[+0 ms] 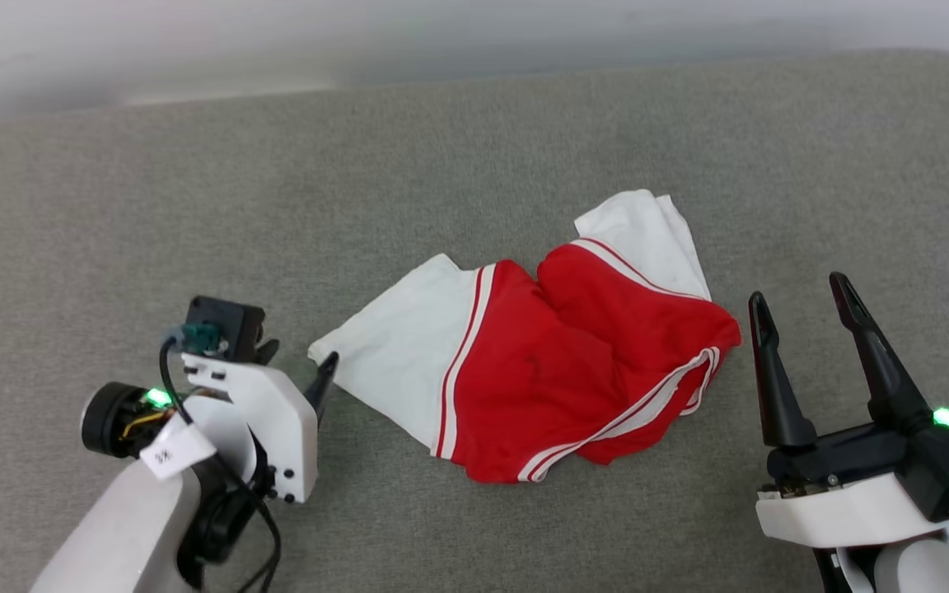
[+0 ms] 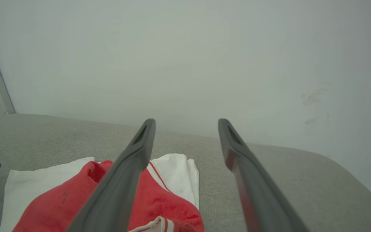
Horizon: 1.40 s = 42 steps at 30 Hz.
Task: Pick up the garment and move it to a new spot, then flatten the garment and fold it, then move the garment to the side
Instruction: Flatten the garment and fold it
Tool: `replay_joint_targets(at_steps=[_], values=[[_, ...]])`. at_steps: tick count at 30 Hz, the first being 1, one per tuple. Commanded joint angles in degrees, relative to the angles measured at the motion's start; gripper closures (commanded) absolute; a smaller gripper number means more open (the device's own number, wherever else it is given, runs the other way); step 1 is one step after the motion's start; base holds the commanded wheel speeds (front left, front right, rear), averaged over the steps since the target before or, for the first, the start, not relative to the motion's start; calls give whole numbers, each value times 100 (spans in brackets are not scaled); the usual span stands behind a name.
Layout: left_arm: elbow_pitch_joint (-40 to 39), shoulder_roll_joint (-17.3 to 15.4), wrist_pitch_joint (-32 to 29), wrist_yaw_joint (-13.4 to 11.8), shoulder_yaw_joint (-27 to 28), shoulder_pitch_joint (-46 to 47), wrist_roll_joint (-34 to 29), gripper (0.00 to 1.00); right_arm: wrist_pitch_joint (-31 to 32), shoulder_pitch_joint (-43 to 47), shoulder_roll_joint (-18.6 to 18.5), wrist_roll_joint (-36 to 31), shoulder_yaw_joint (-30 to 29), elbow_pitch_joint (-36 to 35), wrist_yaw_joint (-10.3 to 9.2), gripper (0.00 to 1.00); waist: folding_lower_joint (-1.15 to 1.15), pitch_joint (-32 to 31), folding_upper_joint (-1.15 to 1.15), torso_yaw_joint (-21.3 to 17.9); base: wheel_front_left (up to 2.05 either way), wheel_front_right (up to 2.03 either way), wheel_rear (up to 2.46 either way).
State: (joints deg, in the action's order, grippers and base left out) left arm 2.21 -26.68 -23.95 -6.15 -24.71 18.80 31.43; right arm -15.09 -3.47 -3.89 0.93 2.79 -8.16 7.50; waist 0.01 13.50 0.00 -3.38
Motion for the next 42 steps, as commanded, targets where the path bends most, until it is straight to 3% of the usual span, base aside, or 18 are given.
replay_joint_targets(at_steps=[1,10,14,15,16,23,27,30,37,42], values=[[-47,-35,-201,-40,-16,173,12,0,-12,-86,-8,-24,14,-29,-3,0,-1,250,0,-115,0,0,0],[206,-86,-902,-200,-254,476,-168,0,-12,-259,50,-91,0,-76,-2,0,-1,717,0,-233,0,0,0],[451,-3,-1037,-73,-435,399,-88,0,-12,-292,63,-109,-2,-80,-2,0,-1,812,0,-227,0,0,0],[503,22,-1068,-34,-477,371,-42,68,-12,-303,67,-111,-11,-80,-2,0,-1,824,0,-219,0,0,0],[536,50,-1055,-24,-499,341,-15,100,-12,-309,71,-111,-19,-76,-2,0,-1,828,0,-209,0,0,0],[559,18,-321,-219,-169,374,-147,100,-12,-260,81,-153,-64,5,-2,0,-1,653,0,-69,0,0,0],[576,34,592,-612,182,388,-396,100,-12,-195,83,-163,-85,101,-3,0,-1,414,0,56,0,0,0],[554,15,1083,-753,340,223,-465,100,-12,-132,84,-154,-120,199,-2,0,-1,218,0,162,0,0,0],[297,-5,1683,-858,500,-479,-349,100,-12,32,93,-199,-223,399,-2,0,-1,-101,0,371,0,0,0],[251,45,1653,-821,409,-1173,-130,100,-12,127,99,-223,-347,587,-2,0,-1,-245,0,438,0,0,0]])
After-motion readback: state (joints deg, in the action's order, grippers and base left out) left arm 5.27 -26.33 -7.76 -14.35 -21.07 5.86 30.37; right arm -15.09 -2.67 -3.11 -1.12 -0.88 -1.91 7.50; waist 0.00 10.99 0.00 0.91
